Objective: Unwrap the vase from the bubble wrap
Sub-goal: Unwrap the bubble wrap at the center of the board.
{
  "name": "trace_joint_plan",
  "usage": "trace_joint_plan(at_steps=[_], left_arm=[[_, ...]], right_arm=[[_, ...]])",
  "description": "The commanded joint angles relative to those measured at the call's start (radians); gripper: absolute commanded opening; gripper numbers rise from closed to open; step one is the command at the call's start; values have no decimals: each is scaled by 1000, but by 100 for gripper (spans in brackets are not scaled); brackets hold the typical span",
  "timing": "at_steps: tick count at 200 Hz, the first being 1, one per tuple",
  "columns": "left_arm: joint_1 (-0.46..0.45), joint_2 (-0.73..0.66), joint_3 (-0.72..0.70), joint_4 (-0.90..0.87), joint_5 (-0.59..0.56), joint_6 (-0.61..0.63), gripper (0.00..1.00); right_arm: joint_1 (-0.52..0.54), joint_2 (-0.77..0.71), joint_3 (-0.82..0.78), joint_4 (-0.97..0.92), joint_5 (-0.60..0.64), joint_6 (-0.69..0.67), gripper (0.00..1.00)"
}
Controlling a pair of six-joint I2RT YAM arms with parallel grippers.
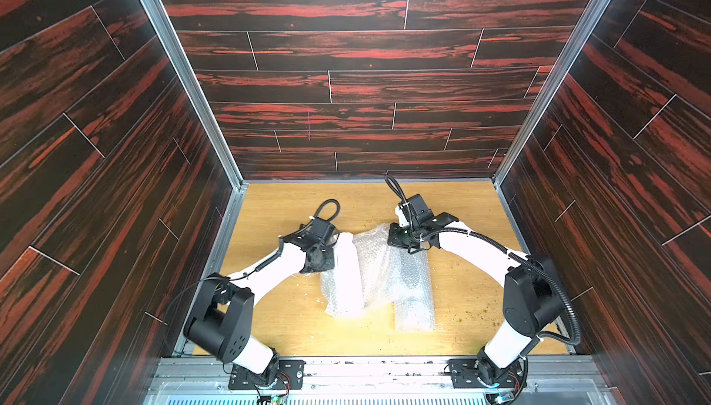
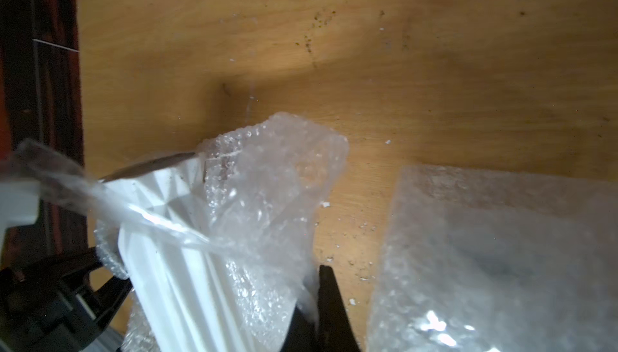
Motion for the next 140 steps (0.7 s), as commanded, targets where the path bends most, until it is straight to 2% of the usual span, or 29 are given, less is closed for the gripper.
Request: trace_joint_plan(at_steps=[1, 62, 87, 117, 140], left_arm=[[111, -39, 7, -153, -103, 53, 0], [347, 1, 62, -201, -50, 164, 0], [425, 21, 83, -211, -34, 172, 0], [466, 50, 90, -224, -41, 185, 0], [473, 54, 83, -223, -53, 190, 0]], right_arm=[[1, 89, 79, 51, -36, 9, 0], [16, 397, 388, 34, -154, 31, 0], [21, 498, 478, 20, -174, 52, 6], [22, 600, 565, 7, -202, 75, 12], [21, 632, 603, 17, -214, 76, 21]])
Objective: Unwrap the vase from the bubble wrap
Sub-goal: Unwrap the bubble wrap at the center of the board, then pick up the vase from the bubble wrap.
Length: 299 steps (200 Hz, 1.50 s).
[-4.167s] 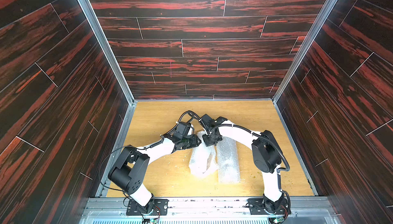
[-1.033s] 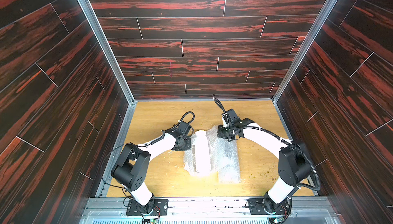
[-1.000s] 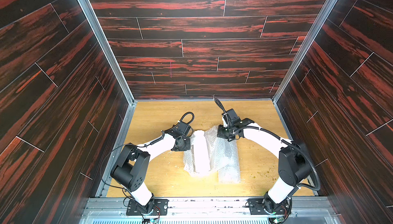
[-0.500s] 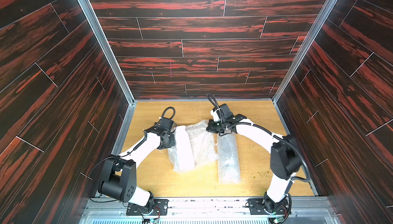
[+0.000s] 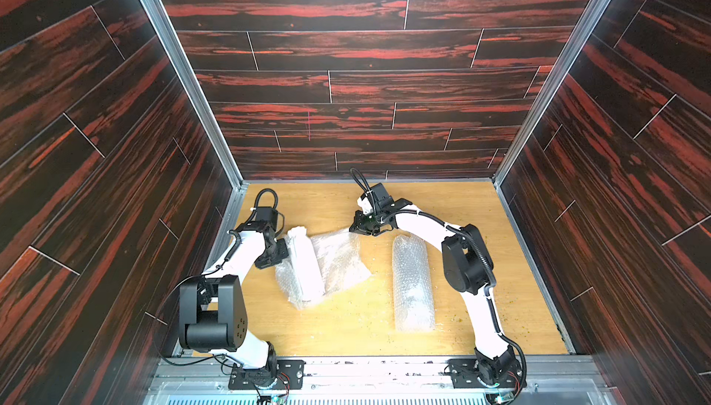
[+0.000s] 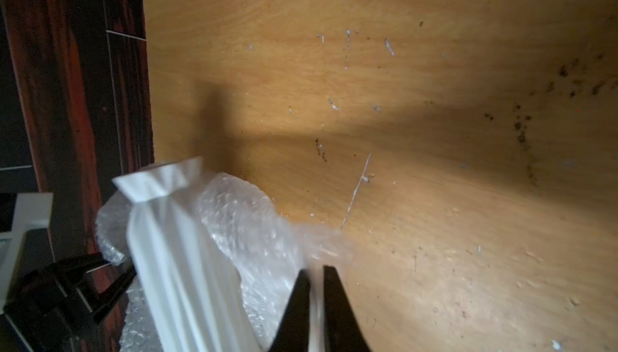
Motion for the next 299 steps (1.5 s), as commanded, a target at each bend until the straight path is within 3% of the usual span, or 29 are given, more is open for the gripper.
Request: trace_joint_plan(at_steps=[1, 40, 47, 69, 87, 98, 116, 141, 166, 181, 229, 262, 299], left_arm=[[16, 5, 10, -61, -67, 19, 0], [22, 20, 36, -86, -78, 13, 0], [28, 21, 45, -100, -84, 2, 9], [71, 9, 103, -200, -127, -59, 54], [80, -39, 196, -301, -137, -84, 79], [77, -72, 269, -348, -109, -96, 88], [28, -92, 363, -371, -71, -174, 91], [-78, 1, 481, -385, -20, -285, 91], [-83, 112, 533, -382, -27, -383, 91], [-80, 173, 562, -362, -31, -412, 91], [-83, 386, 656, -386, 35, -426, 92], [-83, 426, 692, -419, -33, -421, 91], [-80, 459, 637, -380, 18, -412, 91]], right_arm=[[-17, 69, 55, -16, 5, 20, 21], [-18, 67, 170, -108, 51, -75, 25], [-19, 55, 200, -136, 64, -109, 27], [-19, 5, 309, -244, 127, -228, 35], [-17, -73, 336, -298, 178, -312, 44], [-17, -142, 300, -301, 205, -347, 50], [-18, -259, 177, -278, 243, -381, 60], [-19, -411, -32, -223, 273, -390, 70], [-19, -530, -186, -186, 287, -399, 77], [-18, -582, -237, -180, 290, -410, 87], [-46, -671, -324, -165, 291, -424, 89], [-69, -697, -362, -149, 276, -430, 89], [-82, -698, -381, -138, 266, -432, 89]])
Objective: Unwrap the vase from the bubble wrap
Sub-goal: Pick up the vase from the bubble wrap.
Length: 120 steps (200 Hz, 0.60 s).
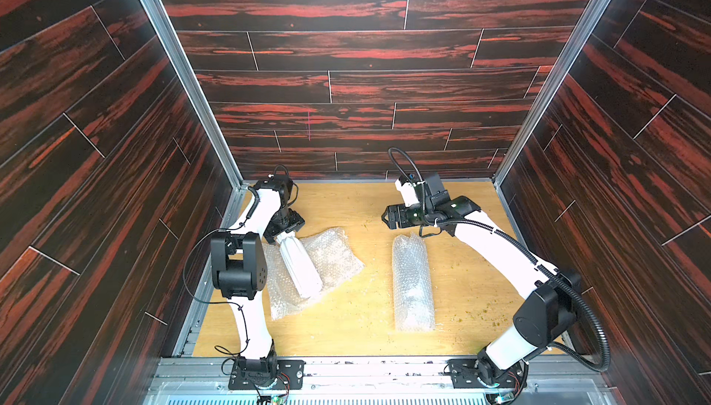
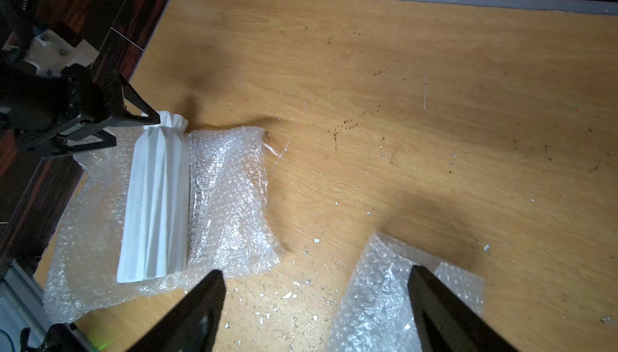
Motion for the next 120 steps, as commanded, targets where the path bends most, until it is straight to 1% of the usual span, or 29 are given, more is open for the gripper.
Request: trace_joint_plan(at_steps=[1, 49, 93, 102, 120], left_arm=[[3, 20, -24, -10, 16, -13, 91], [13, 86, -36, 17, 6, 22, 91], [32, 156, -60, 92, 42, 85, 91], [38, 169, -63, 110, 56, 100, 89], [42, 186, -65, 126, 75, 136, 80]], right_arm=[[-7, -36, -8, 17, -17, -19, 89], [-15, -21, 26, -4, -20, -22, 89], [-15, -3, 47, -34, -18, -19, 89], [-15, -2, 48, -42, -14, -19, 89], [-16, -4, 48, -53, -6, -17, 89]])
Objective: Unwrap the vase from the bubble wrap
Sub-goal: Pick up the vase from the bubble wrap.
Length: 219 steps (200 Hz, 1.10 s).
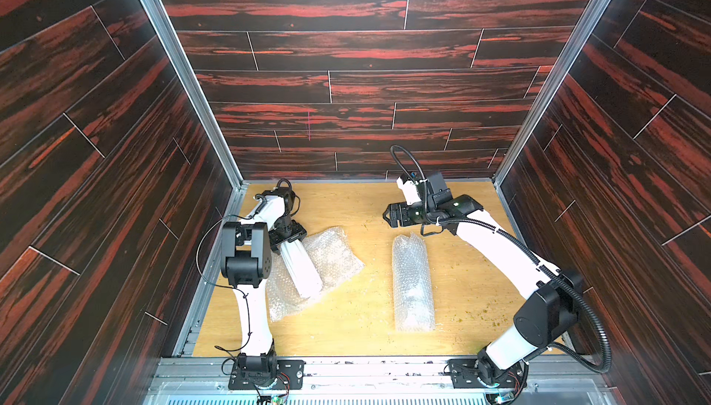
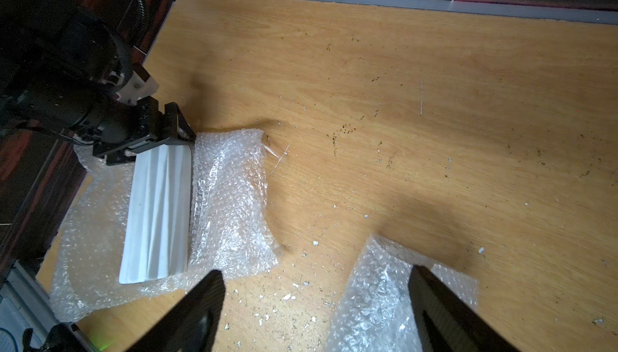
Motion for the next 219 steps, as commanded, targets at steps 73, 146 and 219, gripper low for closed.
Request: trace_joint_plan(at_steps=[73, 146, 219], left_arm=[[-4, -118, -82, -15, -35, 91, 2], [-72, -424, -174, -66, -86, 165, 0], [-158, -726, -292, 308, -214, 316, 0]], right_arm=[[-6, -14, 14, -58, 22, 4, 89], [-10, -24, -20, -37, -6, 37, 89], [-32, -68, -47, -59, -31, 91, 89]])
